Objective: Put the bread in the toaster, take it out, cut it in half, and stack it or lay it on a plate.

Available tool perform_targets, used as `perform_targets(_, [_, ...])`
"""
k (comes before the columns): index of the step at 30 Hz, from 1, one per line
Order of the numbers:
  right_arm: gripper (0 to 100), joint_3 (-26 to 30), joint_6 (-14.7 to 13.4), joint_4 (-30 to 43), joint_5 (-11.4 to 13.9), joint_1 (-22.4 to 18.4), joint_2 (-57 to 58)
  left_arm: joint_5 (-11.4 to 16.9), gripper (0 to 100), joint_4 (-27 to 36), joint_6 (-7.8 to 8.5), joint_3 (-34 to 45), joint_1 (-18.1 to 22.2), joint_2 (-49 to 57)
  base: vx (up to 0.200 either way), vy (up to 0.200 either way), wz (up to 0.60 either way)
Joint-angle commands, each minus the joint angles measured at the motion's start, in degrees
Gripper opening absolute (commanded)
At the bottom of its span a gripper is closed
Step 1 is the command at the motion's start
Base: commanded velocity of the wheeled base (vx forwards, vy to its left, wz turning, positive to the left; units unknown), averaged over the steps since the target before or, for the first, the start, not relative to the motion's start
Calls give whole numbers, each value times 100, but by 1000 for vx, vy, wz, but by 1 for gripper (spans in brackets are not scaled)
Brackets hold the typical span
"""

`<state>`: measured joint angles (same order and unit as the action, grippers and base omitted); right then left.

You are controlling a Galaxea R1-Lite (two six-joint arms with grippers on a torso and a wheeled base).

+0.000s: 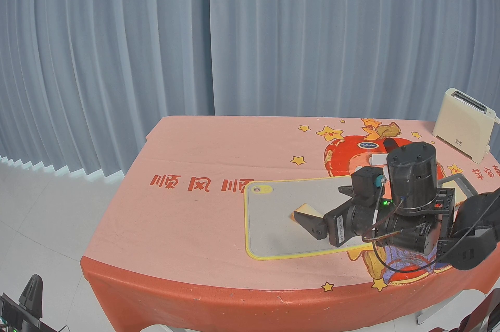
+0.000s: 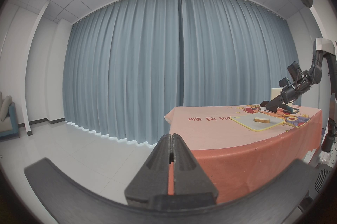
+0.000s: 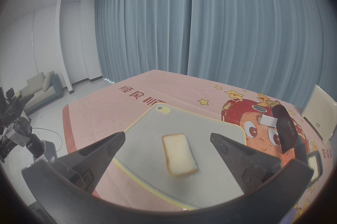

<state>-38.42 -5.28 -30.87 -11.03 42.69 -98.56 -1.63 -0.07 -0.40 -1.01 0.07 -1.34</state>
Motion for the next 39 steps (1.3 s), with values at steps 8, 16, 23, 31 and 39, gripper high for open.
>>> perform_targets(8, [100,-552,-17,459,49,55,-436,-4,0,-1,-4,101,1,2,0,0,0])
perform_targets(16, [100,-587,-149,476,-4,354,-911,-4,0,-1,-4,101,1,2,0,0,0])
perform_targets(23, [100,-666,-158,424,-22,354,-1183,-4,0,-1,-4,101,1,2,0,0,0])
perform_targets(31, [100,-772,-158,424,-22,319,-1332,-4,0,-1,-4,101,1,2,0,0,0])
perform_targets(39, [100,-754,-166,432,-13,310,-1394,-4,0,-1,-4,101,1,2,0,0,0])
